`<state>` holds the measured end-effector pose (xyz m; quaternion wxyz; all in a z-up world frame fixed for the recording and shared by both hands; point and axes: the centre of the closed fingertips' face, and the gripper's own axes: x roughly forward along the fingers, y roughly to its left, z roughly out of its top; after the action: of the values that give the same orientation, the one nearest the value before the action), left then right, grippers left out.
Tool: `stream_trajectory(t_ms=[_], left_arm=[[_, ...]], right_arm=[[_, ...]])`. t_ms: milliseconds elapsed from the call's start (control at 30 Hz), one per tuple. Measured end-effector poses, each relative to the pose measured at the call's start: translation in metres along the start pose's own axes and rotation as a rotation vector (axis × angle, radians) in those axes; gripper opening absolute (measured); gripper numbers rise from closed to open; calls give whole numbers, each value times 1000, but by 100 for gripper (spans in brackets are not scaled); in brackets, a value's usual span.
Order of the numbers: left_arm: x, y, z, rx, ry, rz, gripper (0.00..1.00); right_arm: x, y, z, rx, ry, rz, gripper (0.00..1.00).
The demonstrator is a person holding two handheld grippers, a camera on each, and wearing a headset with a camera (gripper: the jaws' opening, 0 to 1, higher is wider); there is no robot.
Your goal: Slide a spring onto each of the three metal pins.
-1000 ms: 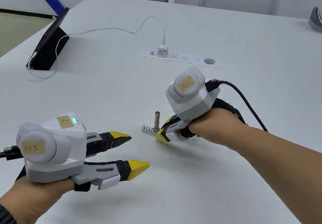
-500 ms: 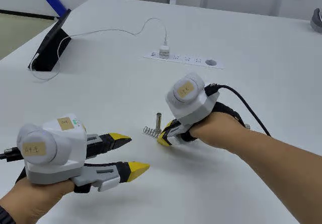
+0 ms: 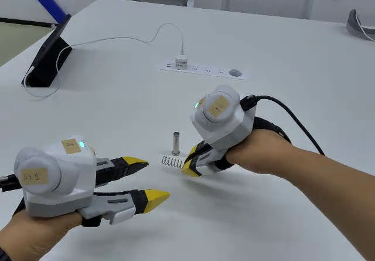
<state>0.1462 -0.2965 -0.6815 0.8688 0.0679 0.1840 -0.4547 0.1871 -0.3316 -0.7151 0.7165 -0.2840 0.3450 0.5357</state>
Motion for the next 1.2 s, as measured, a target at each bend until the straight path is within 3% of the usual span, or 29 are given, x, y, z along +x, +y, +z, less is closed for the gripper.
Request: stream_trajectory(t_ms=[200,533,800,1200], left_arm=[[6,-9,5,18,0,-25,44],[13,-20,8,63,6,-68,40],[16,-31,9,87,11,-109,31],[21,-46,8,173,34,-157,19]], right_arm=[[-20,15,-1,-56,5,38,12],[-37,34,-7,-134,23,95,12],[-45,49,-8,-187,43,150,12],[-50,61,-9,-245,64,186,12]])
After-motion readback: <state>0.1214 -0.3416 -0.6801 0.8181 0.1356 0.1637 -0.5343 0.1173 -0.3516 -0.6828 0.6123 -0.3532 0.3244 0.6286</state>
